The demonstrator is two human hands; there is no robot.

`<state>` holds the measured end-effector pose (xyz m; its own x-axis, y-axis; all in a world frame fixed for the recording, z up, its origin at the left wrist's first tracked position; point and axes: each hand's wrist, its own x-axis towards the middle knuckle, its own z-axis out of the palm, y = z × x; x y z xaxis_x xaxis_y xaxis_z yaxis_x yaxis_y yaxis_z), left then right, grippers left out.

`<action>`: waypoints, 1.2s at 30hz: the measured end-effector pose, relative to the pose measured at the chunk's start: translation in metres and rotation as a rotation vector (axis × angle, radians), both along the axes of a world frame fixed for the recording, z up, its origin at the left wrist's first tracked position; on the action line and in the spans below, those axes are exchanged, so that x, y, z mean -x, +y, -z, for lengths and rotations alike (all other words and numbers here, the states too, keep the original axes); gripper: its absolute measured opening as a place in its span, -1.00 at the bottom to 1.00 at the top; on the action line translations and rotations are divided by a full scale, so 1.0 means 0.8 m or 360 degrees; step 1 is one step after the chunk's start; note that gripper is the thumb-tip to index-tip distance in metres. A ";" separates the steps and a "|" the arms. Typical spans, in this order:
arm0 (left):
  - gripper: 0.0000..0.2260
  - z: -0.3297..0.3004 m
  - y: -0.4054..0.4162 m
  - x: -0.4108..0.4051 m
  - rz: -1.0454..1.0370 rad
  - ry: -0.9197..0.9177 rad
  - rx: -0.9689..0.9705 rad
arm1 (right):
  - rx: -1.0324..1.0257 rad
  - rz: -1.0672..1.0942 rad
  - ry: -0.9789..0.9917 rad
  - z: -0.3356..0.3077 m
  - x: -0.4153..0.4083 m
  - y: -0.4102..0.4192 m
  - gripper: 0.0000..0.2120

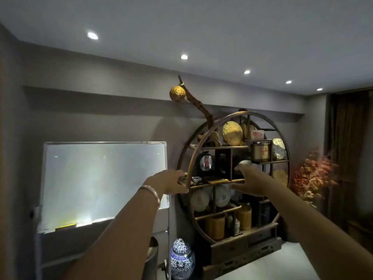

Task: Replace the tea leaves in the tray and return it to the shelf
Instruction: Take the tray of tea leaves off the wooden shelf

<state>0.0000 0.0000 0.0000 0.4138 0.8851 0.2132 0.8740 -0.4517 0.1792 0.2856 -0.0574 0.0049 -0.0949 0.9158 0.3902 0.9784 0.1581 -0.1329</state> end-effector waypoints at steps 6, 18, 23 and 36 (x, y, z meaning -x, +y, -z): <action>-0.46 -0.017 0.149 -0.015 0.0072 0.0012 -0.0058 | -0.0029 0.0053 -0.0029 0.000 0.005 0.134 -0.27; -0.46 -0.048 0.443 -0.075 0.0325 0.0024 -0.0018 | -0.0086 0.0183 0.0079 -0.023 -0.037 0.360 -0.37; -0.37 -0.020 0.523 -0.120 0.0368 0.0070 0.0037 | -0.0075 0.0242 0.0065 -0.012 -0.076 0.426 -0.37; -0.42 -0.008 0.742 -0.309 0.0353 0.0087 0.0045 | -0.0120 0.0191 0.0125 -0.003 -0.263 0.643 -0.36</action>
<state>0.2472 0.5939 0.0064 0.6092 0.7764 0.1612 0.7625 -0.6294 0.1496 0.4957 0.4567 0.0071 0.0468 0.8867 0.4600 0.9779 0.0533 -0.2022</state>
